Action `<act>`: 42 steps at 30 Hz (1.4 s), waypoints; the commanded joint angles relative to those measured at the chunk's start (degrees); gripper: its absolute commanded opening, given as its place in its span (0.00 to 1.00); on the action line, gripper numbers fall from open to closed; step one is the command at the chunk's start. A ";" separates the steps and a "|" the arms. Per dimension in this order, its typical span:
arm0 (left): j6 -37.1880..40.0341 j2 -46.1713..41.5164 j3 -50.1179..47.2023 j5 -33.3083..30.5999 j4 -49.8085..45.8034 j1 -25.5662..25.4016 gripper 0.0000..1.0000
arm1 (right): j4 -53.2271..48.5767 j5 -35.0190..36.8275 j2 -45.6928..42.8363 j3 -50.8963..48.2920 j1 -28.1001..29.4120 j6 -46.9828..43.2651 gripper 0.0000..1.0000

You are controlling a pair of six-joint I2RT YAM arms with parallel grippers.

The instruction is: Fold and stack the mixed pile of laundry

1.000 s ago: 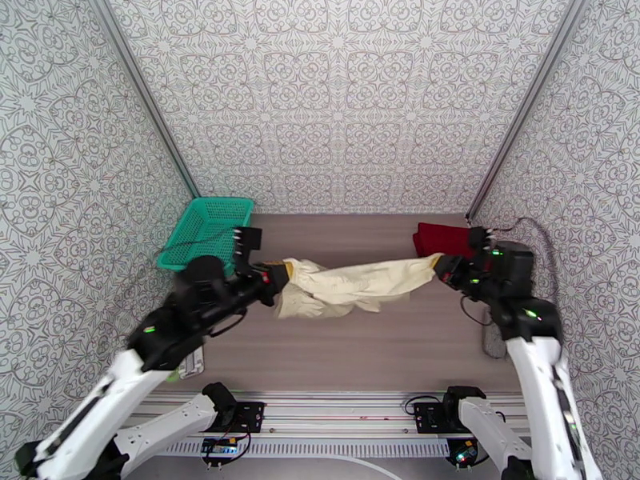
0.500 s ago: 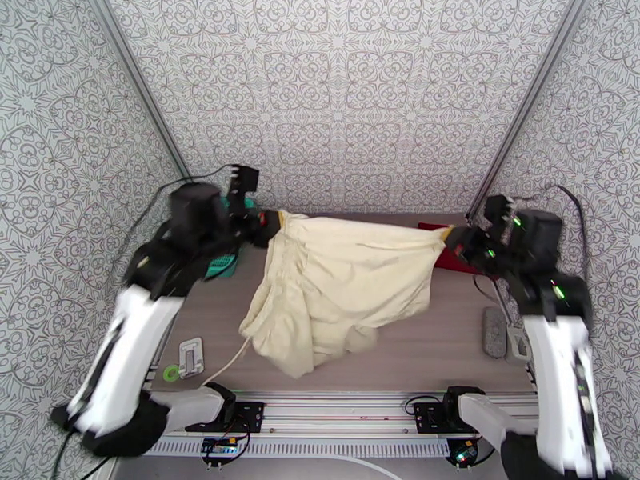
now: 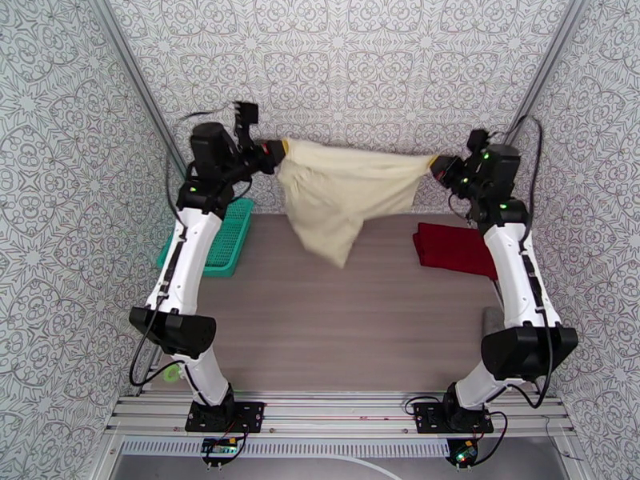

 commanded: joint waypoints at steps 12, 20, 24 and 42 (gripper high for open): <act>-5.24 -38.00 -83.94 0.10 23.23 -6.92 0.12 | 14.13 -3.08 -24.54 -65.58 0.22 2.55 0.12; -15.41 -55.28 -100.54 -14.41 7.47 -16.01 0.77 | -13.43 9.39 -44.79 -77.13 0.51 -4.66 0.60; -17.50 -56.77 -93.49 -19.61 -5.89 -15.11 0.76 | -20.94 10.68 -41.83 -69.48 0.73 -8.56 0.60; -25.90 -8.92 -85.54 -8.30 29.35 -23.43 0.21 | -2.46 10.92 0.96 -58.75 9.91 -0.77 0.25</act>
